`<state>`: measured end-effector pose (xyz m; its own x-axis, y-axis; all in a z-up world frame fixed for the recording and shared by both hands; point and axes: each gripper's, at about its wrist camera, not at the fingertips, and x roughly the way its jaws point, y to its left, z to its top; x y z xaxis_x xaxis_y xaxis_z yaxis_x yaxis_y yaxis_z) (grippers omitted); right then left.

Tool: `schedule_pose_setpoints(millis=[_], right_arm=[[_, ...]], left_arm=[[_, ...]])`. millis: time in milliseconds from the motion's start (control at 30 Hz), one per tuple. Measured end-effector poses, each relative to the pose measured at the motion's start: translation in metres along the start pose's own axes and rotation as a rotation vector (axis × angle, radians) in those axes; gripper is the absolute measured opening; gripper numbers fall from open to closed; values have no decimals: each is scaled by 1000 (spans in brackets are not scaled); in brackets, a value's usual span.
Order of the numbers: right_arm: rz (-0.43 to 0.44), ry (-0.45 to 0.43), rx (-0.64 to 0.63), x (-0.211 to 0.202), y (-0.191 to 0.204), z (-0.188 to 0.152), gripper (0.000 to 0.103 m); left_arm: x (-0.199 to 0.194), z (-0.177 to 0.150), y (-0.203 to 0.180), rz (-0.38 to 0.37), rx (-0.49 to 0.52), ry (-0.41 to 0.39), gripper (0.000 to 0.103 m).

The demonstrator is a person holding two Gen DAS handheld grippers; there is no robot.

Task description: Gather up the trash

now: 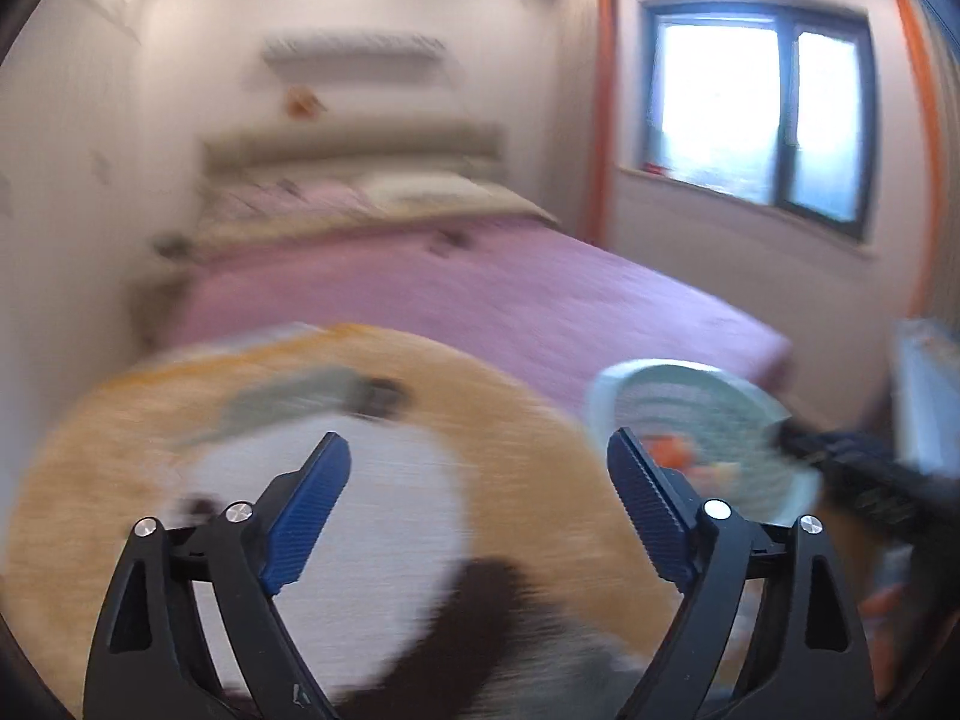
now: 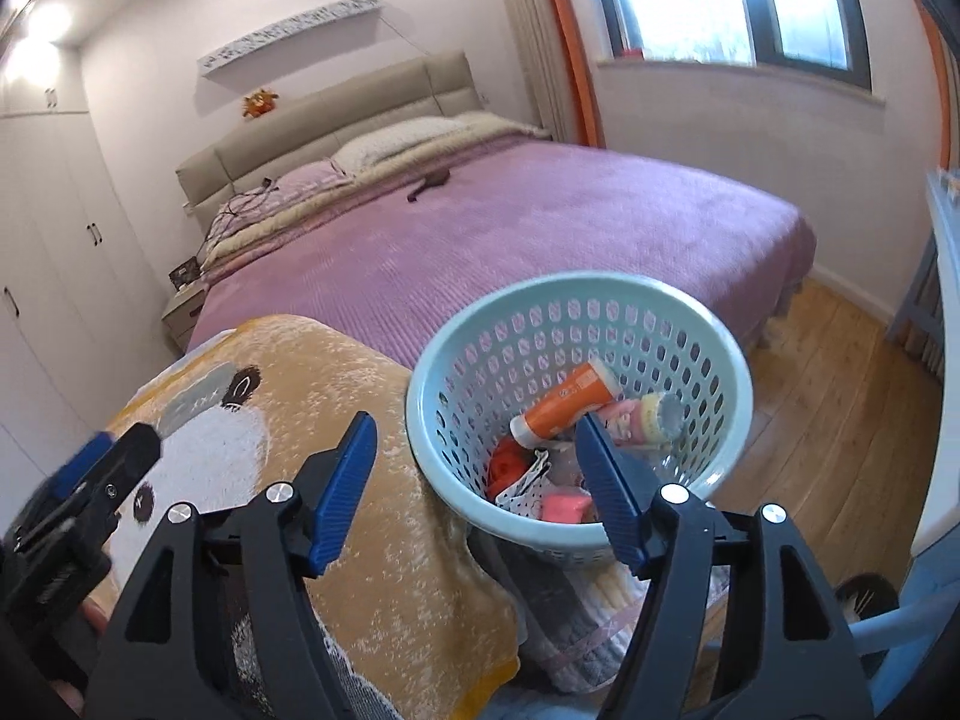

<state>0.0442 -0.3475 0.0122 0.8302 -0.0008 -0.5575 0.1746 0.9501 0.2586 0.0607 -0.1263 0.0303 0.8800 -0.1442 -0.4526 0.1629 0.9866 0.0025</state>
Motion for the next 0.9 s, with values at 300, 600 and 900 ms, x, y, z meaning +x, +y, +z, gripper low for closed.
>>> schedule_pose_setpoints(millis=[300,600,900], right_arm=[[-28,-143,-71,-23,0,-23,67],[-30,-180,-82,-23,0,-32,69],[-21,-178,-83,-24,1,-30,72]], left_arm=[[-16,-34,10,87,-24,-131,92],[-11,-39,21,34,-65,-96,95],[-12,-42,19,40,-55,-103,95]])
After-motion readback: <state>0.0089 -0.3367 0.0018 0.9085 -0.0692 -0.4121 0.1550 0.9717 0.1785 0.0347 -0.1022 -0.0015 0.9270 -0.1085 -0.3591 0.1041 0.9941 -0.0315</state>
